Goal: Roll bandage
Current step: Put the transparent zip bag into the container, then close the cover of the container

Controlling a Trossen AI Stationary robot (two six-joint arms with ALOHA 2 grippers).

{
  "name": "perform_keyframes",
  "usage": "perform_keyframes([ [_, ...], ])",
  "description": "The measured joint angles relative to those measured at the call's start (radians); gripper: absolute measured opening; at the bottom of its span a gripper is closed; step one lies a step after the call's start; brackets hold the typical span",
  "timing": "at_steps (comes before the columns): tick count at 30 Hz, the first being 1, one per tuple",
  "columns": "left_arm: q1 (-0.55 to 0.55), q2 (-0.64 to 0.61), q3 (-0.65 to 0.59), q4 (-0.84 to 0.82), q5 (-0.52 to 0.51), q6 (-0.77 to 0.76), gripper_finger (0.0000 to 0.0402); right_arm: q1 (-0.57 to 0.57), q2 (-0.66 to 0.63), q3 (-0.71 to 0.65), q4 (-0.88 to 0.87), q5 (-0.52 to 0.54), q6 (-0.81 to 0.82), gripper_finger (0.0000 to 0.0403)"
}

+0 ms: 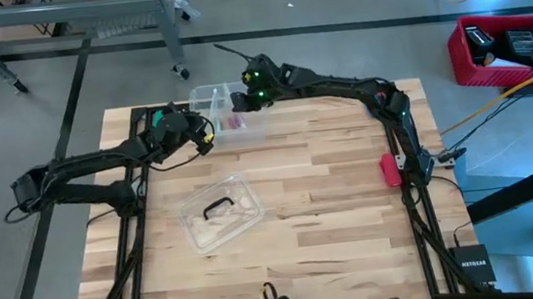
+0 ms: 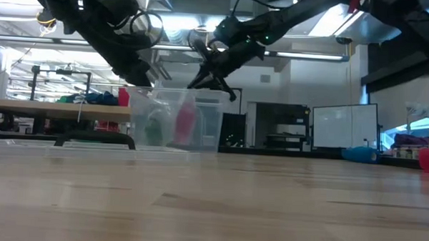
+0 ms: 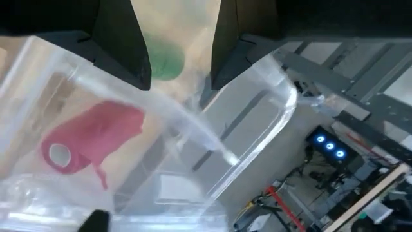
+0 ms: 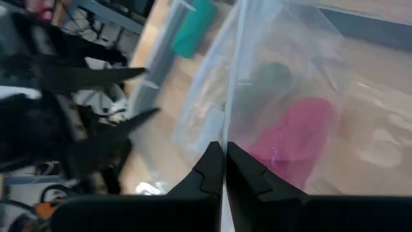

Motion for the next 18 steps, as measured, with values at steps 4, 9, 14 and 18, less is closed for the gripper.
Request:
perform_keyframes([
  [4,0.0,0.0,0.0,0.0,0.01,-0.001,0.0155,0.022,0.0,0.0,0.057,0.002,0.025,0.0013],
  [9,0.0,0.0,0.0,0.0,0.01,0.002,0.0155,0.042,0.0,0.0,0.06,0.031,0.027,0.0024],
  [14,0.0,0.0,0.0,0.002,0.01,0.005,0.0155,0.045,0.0,0.0,0.092,0.031,0.053,0.0087],
  [18,0.0,0.0,0.001,0.004,0.01,0.006,0.0155,0.045,0.0,0.0,0.162,0.002,0.07,0.0139],
])
